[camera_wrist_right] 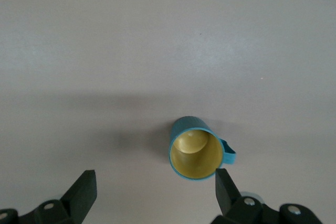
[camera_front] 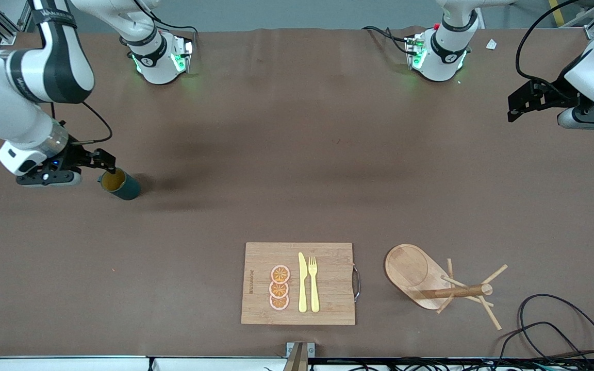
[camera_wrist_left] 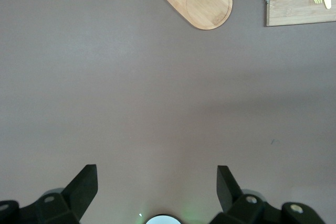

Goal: Pass cup and hang on rack
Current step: 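Reach the right gripper down to the teal mug rim, then close the right gripper on the teal mug's rim wall, then lift the mug and carry it toward the table middle with the right gripper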

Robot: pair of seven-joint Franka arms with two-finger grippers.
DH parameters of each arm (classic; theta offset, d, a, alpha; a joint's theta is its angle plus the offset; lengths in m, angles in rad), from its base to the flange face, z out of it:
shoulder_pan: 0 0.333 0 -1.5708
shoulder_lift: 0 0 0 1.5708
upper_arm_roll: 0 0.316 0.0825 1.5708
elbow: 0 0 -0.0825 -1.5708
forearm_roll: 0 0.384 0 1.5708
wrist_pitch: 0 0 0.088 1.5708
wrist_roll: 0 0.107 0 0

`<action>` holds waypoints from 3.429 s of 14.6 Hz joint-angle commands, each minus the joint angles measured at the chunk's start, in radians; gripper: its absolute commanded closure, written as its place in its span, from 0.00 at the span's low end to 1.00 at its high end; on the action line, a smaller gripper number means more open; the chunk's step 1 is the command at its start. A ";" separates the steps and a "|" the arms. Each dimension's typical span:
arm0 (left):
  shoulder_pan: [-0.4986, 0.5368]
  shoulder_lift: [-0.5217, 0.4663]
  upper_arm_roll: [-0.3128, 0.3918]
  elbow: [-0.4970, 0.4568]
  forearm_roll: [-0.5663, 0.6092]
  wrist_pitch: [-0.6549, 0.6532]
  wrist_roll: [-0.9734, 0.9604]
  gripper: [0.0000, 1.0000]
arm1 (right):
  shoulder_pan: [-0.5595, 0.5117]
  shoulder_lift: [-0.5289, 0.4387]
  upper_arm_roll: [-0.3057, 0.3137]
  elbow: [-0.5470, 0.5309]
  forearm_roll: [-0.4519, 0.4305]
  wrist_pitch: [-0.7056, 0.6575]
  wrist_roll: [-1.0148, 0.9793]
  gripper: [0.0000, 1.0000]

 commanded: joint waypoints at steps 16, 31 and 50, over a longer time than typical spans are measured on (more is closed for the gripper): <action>0.001 -0.001 -0.003 0.011 -0.003 -0.016 -0.009 0.00 | -0.020 0.135 -0.004 -0.209 0.014 0.332 0.038 0.00; 0.001 0.000 -0.003 0.012 -0.009 -0.016 -0.008 0.00 | -0.003 0.185 -0.004 -0.242 0.014 0.373 0.086 0.52; 0.002 0.000 -0.002 0.014 -0.011 -0.016 -0.003 0.00 | 0.164 0.118 0.001 -0.154 0.014 0.211 0.323 1.00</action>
